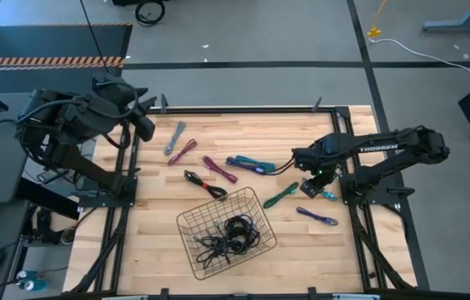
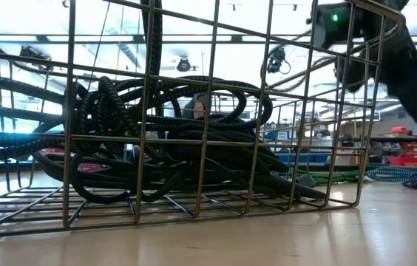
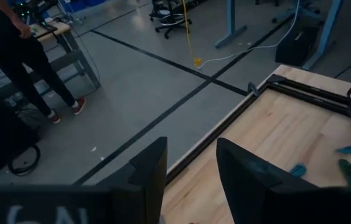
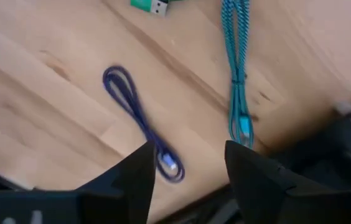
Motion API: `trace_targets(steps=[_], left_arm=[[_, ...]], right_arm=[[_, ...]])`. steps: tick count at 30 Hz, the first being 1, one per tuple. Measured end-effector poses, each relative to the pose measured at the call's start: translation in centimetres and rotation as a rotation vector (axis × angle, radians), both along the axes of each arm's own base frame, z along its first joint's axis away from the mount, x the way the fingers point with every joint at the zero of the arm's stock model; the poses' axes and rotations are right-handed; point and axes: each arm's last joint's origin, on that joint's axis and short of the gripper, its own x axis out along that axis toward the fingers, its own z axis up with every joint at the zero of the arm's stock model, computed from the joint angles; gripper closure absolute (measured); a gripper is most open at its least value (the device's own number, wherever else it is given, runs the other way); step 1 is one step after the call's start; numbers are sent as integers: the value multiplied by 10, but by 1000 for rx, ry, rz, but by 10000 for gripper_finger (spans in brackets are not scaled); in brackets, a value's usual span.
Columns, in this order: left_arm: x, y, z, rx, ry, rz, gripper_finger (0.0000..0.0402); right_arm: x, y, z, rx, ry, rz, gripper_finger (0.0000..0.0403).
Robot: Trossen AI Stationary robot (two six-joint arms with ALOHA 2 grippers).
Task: Pick and place USB-C Cables
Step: Put the light blue charger cable into the wire basket
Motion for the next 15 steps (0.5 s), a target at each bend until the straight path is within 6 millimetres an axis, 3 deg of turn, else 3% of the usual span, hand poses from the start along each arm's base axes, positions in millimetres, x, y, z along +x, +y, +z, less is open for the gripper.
trace_targets(steps=[7,15], left_arm=[[0,0,0,-21,-8,-12,255],[0,-1,0,-37,-22,-8,255]], right_arm=[[-8,-5,-39,-50,20,13,192],[-16,-9,-65,-64,3,1,192]])
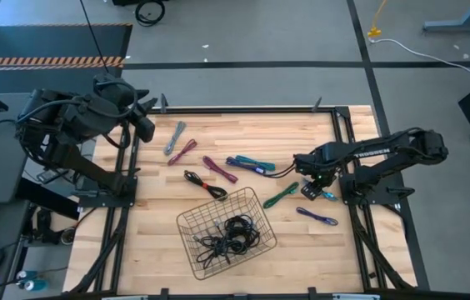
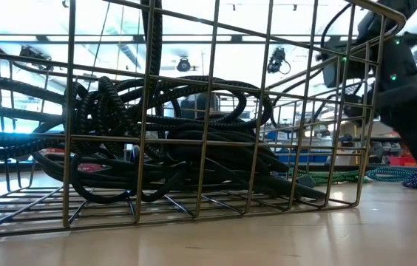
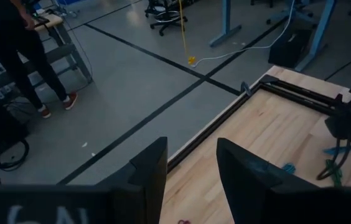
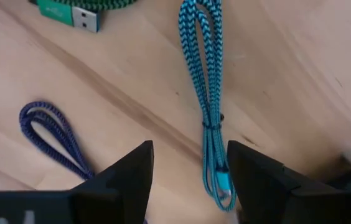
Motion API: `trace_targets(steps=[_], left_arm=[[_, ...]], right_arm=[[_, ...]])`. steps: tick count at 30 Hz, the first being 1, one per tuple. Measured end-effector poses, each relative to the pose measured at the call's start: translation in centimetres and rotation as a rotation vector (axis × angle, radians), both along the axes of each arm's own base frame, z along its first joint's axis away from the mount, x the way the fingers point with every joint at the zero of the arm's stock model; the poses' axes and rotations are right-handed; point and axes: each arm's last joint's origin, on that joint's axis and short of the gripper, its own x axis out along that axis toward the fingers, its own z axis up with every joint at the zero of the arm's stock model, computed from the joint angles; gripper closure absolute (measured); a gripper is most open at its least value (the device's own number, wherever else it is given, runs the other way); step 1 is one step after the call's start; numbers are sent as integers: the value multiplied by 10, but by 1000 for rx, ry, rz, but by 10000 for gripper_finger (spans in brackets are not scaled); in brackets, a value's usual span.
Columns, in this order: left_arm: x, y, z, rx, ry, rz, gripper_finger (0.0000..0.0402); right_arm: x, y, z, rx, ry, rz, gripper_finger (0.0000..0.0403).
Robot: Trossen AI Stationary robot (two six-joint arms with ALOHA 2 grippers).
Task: Pick and place USB-C Cables
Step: Put the light blue charger cable into the wire basket
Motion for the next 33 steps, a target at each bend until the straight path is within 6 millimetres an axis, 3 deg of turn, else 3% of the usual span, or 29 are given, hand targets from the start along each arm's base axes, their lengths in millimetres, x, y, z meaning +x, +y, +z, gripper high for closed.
trace_targets(steps=[19,23,29,33], left_arm=[[1,-1,-1,-57,-10,-43,255],[1,-2,-1,-79,-6,-70,255],[2,-4,-2,-128,-3,-121,255],[3,-5,-3,-171,-10,-149,255]], right_arm=[[-10,-6,-27,-13,-50,6,198],[-11,-6,-27,-14,-46,15,241],[-13,-6,-27,-16,-34,41,373],[-12,-5,-26,-5,-46,97,385]])
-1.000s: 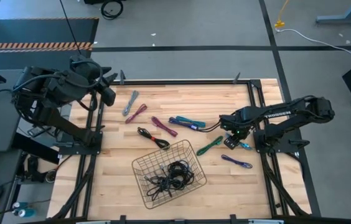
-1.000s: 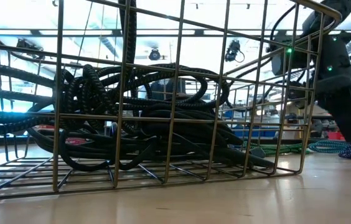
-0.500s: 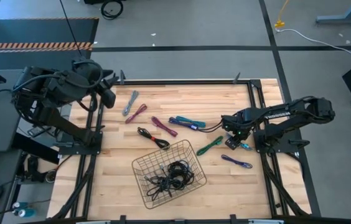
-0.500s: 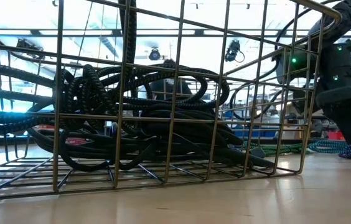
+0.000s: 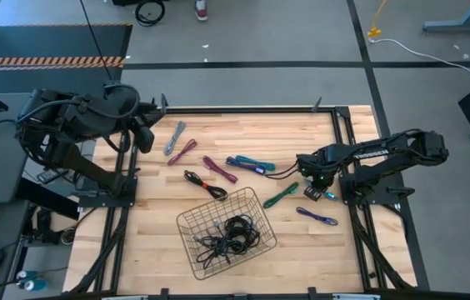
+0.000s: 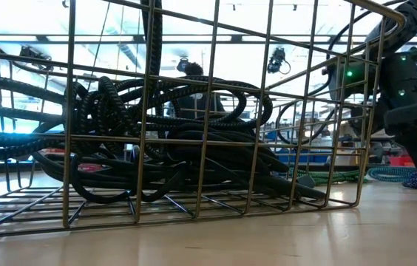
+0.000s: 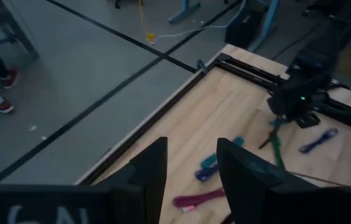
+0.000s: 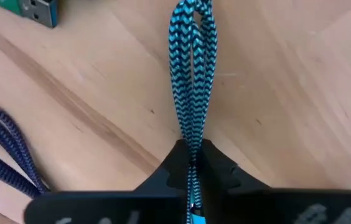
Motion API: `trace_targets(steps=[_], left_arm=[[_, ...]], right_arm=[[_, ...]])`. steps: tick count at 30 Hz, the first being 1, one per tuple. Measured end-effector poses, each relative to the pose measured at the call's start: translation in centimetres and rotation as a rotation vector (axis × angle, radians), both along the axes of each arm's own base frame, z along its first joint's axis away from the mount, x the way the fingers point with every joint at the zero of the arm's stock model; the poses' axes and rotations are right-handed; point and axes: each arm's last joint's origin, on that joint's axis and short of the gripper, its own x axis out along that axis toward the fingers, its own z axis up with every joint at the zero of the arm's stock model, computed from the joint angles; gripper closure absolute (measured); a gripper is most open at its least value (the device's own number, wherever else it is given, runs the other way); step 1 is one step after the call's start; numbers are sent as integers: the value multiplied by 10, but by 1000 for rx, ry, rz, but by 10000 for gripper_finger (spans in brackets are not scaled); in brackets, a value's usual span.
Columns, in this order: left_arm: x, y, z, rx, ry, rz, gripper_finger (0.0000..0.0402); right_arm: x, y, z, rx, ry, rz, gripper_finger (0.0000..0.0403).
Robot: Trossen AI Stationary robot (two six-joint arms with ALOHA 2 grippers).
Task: Pick and place USB-C Cables
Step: Put the light blue charger cable into the wire basket
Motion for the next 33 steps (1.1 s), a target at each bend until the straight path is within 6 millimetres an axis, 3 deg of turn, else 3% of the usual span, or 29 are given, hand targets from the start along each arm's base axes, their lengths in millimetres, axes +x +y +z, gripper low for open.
trace_targets(steps=[4,9,17,24,29,33], left_arm=[[0,-1,0,-26,3,-30,255],[1,-2,-1,-39,8,-52,255],[1,-2,-1,-21,22,-65,255],[1,-2,-1,-21,22,-66,255],[1,-2,-1,-22,22,-65,255],[1,-2,-1,-22,22,-65,255]], right_arm=[[10,-1,13,12,-46,27,385],[34,-6,53,-23,-127,38,385],[65,-13,162,-112,-375,82,385],[70,-10,253,-151,-690,118,386],[81,2,284,-149,-802,224,386],[108,14,285,-86,-839,339,386]])
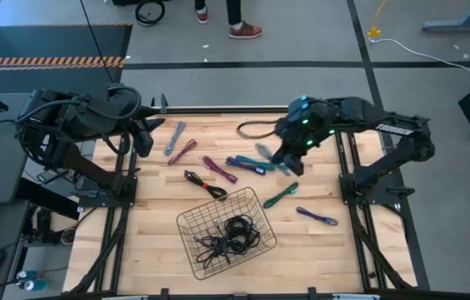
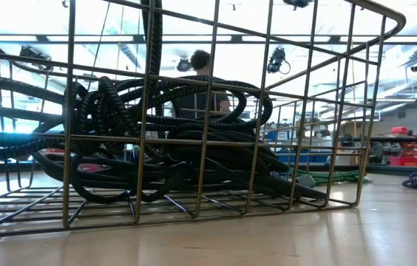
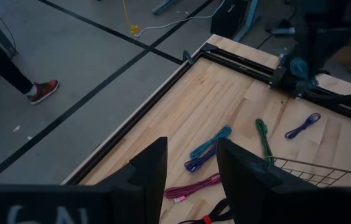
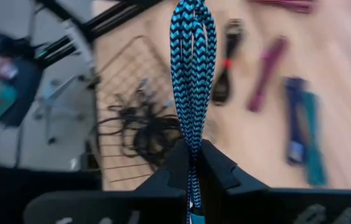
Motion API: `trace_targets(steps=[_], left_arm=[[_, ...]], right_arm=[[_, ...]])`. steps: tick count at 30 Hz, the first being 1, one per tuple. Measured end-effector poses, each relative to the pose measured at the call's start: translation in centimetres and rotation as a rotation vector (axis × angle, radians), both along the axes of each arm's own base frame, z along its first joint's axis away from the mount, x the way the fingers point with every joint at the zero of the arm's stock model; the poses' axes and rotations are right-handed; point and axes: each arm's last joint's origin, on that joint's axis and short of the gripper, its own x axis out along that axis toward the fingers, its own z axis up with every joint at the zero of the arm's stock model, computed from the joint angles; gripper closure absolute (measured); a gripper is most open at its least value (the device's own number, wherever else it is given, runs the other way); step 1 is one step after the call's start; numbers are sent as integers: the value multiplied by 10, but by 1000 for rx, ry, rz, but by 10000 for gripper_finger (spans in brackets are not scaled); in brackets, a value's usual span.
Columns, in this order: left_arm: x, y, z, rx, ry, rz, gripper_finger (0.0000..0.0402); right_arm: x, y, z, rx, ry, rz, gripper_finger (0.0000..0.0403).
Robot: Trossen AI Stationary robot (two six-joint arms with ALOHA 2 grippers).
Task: Pick and place USB-C Cables
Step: Put the light blue charger cable into the wire basket
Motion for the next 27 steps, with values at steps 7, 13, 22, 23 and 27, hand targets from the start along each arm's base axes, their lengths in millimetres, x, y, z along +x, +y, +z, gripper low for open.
trace_targets(steps=[7,13,22,23,27], left_arm=[[0,-1,0,-29,-9,-6,255],[0,-1,0,-45,-10,-19,255],[1,-2,-1,-63,-6,-42,255],[1,-2,-1,-63,-6,-42,255],[1,-2,-1,-63,-6,-43,255]], right_arm=[[58,25,-30,55,5,252,386],[94,46,-72,29,108,350,386],[128,71,-129,-136,226,403,386],[131,73,-135,-145,234,412,387],[143,80,-157,-161,261,440,387]])
